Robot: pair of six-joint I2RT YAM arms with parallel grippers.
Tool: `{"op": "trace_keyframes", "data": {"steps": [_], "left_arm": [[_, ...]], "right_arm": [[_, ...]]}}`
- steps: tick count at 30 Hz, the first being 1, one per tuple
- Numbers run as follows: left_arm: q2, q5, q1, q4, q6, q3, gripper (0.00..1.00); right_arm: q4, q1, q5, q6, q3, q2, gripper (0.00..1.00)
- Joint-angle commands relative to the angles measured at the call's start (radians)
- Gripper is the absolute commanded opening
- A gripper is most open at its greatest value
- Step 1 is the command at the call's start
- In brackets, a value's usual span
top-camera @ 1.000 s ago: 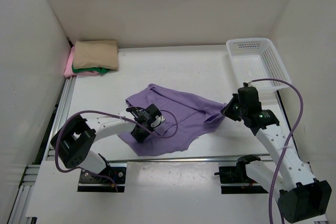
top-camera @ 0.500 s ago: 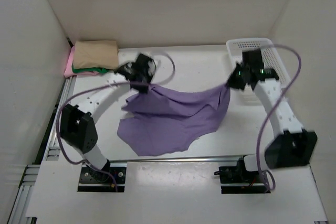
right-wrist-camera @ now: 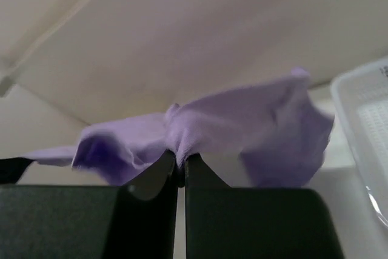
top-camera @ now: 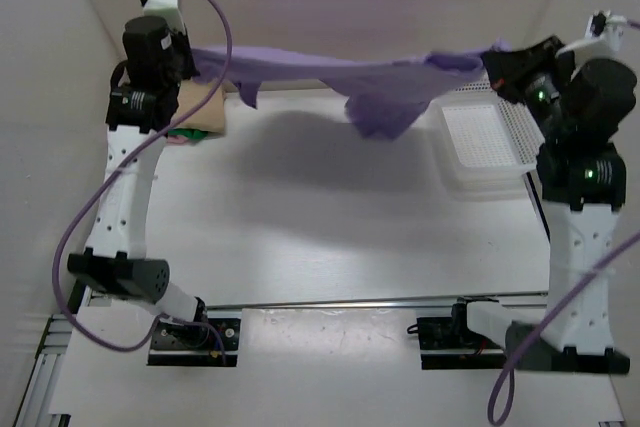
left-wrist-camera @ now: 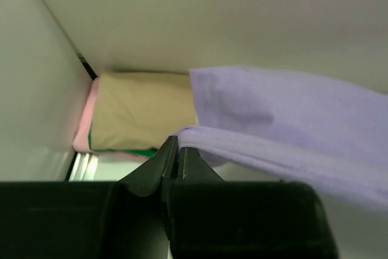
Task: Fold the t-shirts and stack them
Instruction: Flatten out the tshirt
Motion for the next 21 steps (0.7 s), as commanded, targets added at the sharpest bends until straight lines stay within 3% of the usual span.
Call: {"op": "trace_keyframes", "data": {"steps": [1,7,8,9,12,16,21], "left_arm": [[-0.053,-0.011,-0.010,-0.007,0.004,-0.199,0.10],[-0.194,-0.048,0.001,-0.007,0.004,-0.634,0.10],[-0.248,-0.057,-0.011,-0.007,0.004,-0.705,0.10],[-0.276,-0.058,-0.032,-0.007,0.004,-0.847,0.10],[-0.368,-0.071,-0.097,0.002,0.004,-1.053,0.10],[-0.449,-0.136,-0.161,0.011,0.004,-1.352,0.10],[-0.544,-0.173,-0.162,0.011,0.004,-1.538,0.10]], "right_arm": [[0.067,-0.009,-0.008,-0.006,-0.253,-0.045,0.00],[0.067,0.001,-0.060,0.048,-0.757,-0.361,0.00],[0.067,0.011,-0.060,0.065,-0.928,-0.401,0.00],[0.067,0.021,-0.060,0.079,-1.013,-0.443,0.00],[0.058,0.078,-0.046,0.170,-1.316,-0.570,0.00],[0.010,0.178,-0.046,0.293,-1.511,-0.670,0.00],[-0.074,0.265,0.015,0.387,-1.548,-0.716,0.00]]}}
